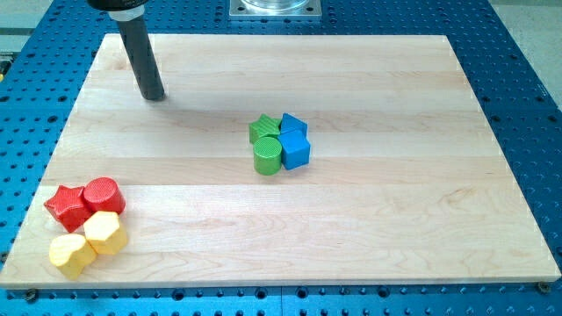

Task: Place the yellow heart to the bottom right of the yellow hexagon

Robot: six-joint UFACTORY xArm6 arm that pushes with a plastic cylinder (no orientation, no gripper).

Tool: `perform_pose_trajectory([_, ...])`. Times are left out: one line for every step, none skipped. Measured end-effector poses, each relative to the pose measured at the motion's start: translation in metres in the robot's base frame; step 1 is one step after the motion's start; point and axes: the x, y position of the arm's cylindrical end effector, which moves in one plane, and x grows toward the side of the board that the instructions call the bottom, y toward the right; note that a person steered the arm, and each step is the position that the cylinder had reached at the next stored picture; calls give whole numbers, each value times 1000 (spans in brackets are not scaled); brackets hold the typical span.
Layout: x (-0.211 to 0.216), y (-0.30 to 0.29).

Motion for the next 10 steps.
perform_pose_trajectory([0,0])
perform_pose_trajectory([0,-1])
perform_pose_trajectory([19,-58])
perform_pose_trajectory([50,-116])
perform_pose_trajectory([54,-117])
perform_pose_trajectory([70,-117])
perform_pose_trajectory([134,-115])
perform_pose_trajectory([137,-115])
perform_pose_trajectory([189,-115])
perform_pose_trajectory([231,-114])
